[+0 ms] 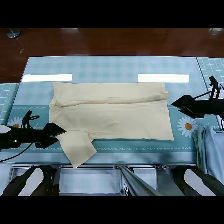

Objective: Fold the shirts.

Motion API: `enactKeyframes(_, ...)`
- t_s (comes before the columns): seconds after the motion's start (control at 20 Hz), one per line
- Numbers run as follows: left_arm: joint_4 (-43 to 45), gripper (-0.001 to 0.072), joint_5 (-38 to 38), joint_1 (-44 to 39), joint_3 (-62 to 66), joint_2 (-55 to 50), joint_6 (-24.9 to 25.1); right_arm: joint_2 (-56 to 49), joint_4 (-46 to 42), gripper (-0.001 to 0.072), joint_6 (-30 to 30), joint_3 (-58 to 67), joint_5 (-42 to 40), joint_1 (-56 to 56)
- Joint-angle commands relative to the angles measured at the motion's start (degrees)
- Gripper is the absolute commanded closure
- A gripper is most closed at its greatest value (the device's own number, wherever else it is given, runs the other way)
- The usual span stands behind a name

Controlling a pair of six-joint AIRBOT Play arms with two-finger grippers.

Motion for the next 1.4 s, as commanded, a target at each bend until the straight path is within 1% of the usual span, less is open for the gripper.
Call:
enactKeyframes(0.0,-3.39,0.0005,1.53,-0.39,-0.42,-1.49,4.09,0.07,0.66,0.0093,-0.04,-0.11,0.00,0.07)
enactKeyframes(0.05,-5.51,0.0006,1.62,-0.87,-0.42,-1.75,6.16,0.07,0.63,0.0092,-0.02,-0.11,-0.26,0.07)
enactKeyframes(0.1,-5.99,0.0034,2.40,-1.60,-0.39,-1.75,8.15,0.07,-0.11,0.0092,0.09,0.02,-1.88,-0.37)
enactKeyframes(0.15,-5.29,0.0267,2.93,-1.66,-0.39,-1.75,8.44,0.07,-2.16,0.0092,3.63,0.59,-3.72,-2.08)
enactKeyframes(0.2,-4.98,0.0693,2.49,-1.38,-0.35,-1.73,8.70,0.07,-3.37,0.0092,7.63,1.38,-4.11,-5.18)
enactKeyframes(0.25,-4.96,0.0688,1.44,-1.29,-0.09,-1.73,9.90,0.07,-4.31,0.0092,7.58,1.66,-3.80,-8.17)
enactKeyframes(0.3,-4.96,0.0688,0.42,-1.27,0.37,-1.73,10.84,0.04,-7.54,0.0092,7.76,1.66,-1.64,-11.32)
enactKeyframes(0.4,-5.70,0.0688,0.50,-1.27,0.92,-1.66,10.78,0.07,-17.70,0.0092,8.92,0.96,6.05,-14.69)
enactKeyframes(0.45,-6.49,0.0688,0.96,-1.27,0.90,-1.66,10.78,0.07,-20.59,0.0092,9.11,-0.39,9.18,-15.10)
enactKeyframes(0.5,-7.23,0.0688,1.09,-1.29,0.90,-1.70,10.80,0.04,-21.29,0.0092,8.57,-2.58,12.57,-15.04)
enactKeyframes(0.55,-7.39,0.0688,1.09,-1.33,0.90,-1.70,10.80,0.07,-20.04,0.0092,8.00,-5.27,14.91,-15.04)
enactKeyframes(0.6,-7.37,0.0688,1.03,-1.33,0.90,-1.70,10.80,0.07,-18.16,0.0091,7.34,-7.89,15.43,-14.60)
enactKeyframes(0.7,-7.37,0.0688,1.03,-1.33,0.90,-1.70,10.82,-0.26,-15.58,0.0092,5.88,-11.08,13.79,-11.13)
enactKeyframes(0.8,-7.37,0.0688,1.05,-1.33,0.90,-1.70,10.80,-2.34,-17.29,0.0091,5.88,-11.65,14.86,-6.62)
enactKeyframes(0.9,-7.34,0.0688,1.05,-1.33,0.90,-1.70,10.80,-5.09,-17.00,0.0091,5.25,-11.65,14.84,-2.45)
enactKeyframes(1.0,-7.34,0.0687,1.01,-1.33,0.90,-1.70,10.80,-8.02,-16.61,0.0091,5.11,-11.65,13.42,0.68)
enactKeyframes(1.1,-7.34,0.0687,1.07,-1.33,0.90,-1.70,10.97,-9.38,-13.14,0.0091,5.05,-11.54,9.03,1.49)
enactKeyframes(1.15,-7.34,0.0687,1.14,-1.33,0.87,-1.70,12.79,-9.81,-11.26,0.0091,4.81,-11.26,7.39,1.49)
enactKeyframes(1.2,-7.34,0.0688,1.16,-1.33,0.87,-1.70,13.68,-10.25,-10.38,0.0091,4.81,-10.64,6.62,1.49)
enactKeyframes(1.35,-7.34,0.0687,1.18,-1.33,0.87,-1.70,13.68,-10.49,-8.11,0.0092,4.59,-7.96,5.55,1.51)
